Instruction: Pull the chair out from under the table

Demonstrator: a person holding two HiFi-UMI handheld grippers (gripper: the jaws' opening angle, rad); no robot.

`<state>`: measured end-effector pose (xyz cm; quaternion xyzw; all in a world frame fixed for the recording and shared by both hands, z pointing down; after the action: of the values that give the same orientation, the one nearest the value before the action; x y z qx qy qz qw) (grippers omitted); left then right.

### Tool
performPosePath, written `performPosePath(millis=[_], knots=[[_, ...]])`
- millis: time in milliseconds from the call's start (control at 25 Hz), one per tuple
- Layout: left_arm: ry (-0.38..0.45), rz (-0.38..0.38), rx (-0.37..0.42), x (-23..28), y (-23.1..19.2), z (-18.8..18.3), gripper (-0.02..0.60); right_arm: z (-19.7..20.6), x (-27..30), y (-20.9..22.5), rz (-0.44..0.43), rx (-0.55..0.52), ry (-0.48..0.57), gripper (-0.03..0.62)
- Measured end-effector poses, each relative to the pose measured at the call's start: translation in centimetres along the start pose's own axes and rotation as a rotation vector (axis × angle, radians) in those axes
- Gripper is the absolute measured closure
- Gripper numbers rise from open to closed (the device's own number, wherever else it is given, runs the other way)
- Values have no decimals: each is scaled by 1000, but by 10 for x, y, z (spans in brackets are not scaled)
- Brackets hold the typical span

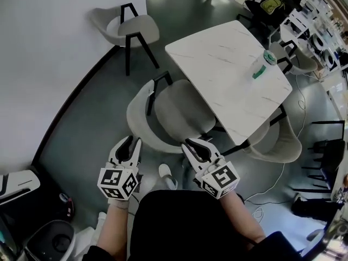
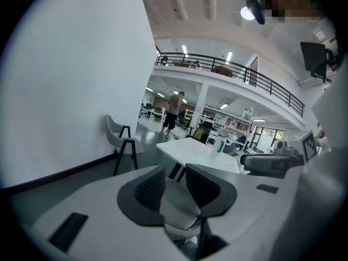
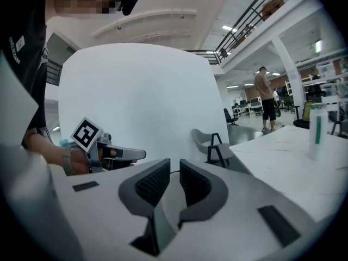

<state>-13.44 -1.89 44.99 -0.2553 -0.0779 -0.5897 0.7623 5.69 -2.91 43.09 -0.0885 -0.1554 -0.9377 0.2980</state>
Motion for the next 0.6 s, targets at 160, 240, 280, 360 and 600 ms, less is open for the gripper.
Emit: performPosePath(millis=[160,240,280,360,600], knots=[[-78,-96,-23,21,-26,16,456,26,20,16,-39,50,-66,479],[-117,-138,-32,32,-38,25,410,37,28,22,-58,55,-99,441],[-138,-153,-40,37,-44,29,390,42,33,24,-69,56,-114,430],[-177,-179,-57,48,-55,35,349,52,42,27,-98,67,-143,394],[-289,-236,-36,81,-76,59,318,99,70,25,-191,81,-268,306]])
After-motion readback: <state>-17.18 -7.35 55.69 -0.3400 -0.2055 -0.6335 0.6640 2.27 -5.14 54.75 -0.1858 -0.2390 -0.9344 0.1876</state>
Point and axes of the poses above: the fingertips, and each gripper's own axes: x forward along the fingers, y to its right, z out of its underside, the point moved 3 cm from there along -x, backward along the fingers, and after that the axes turned 2 degrees about -z, right-handed, at the moved point
